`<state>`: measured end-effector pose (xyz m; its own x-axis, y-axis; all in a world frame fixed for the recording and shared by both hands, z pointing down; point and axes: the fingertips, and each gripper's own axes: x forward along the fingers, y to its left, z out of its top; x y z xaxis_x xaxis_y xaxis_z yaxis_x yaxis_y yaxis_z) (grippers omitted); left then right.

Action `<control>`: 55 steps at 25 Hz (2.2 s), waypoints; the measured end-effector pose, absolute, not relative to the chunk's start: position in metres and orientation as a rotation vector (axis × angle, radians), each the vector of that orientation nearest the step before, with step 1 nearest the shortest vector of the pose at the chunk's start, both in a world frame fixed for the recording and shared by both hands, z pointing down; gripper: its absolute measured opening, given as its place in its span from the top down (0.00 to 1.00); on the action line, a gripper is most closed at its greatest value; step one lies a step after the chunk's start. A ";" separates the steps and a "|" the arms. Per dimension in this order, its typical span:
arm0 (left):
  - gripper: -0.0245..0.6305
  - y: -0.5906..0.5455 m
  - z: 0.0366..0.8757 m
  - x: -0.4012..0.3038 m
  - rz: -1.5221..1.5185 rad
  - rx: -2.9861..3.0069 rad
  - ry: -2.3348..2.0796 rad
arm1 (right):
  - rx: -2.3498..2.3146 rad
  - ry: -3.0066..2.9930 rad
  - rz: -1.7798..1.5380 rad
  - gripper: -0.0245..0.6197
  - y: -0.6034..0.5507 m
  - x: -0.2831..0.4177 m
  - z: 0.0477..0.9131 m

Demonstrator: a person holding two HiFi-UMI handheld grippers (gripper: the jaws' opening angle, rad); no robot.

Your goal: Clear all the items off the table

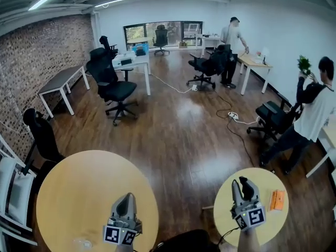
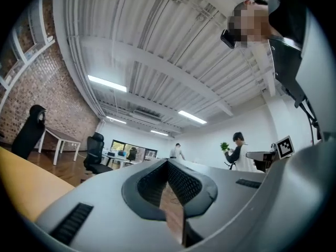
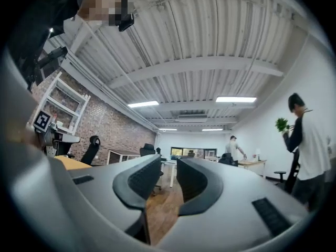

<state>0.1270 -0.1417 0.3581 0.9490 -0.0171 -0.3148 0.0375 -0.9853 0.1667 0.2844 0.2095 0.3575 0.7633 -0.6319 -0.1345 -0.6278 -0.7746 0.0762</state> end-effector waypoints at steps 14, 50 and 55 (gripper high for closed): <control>0.96 -0.007 0.356 0.234 -0.396 2.780 0.766 | 3.099 -0.202 -0.218 0.81 0.389 0.196 0.358; 0.96 0.299 0.440 0.351 0.064 2.610 1.363 | 3.223 0.149 0.437 0.52 0.608 0.238 0.492; 0.96 0.320 0.473 0.360 0.110 2.617 1.390 | 3.111 0.139 0.768 0.47 0.619 0.269 0.567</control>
<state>0.3602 0.3197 0.4726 0.5613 0.8275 -0.0171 0.8144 -0.5485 0.1896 0.2686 0.6186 0.5669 0.8817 0.0682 0.4669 0.1000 -0.9940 -0.0435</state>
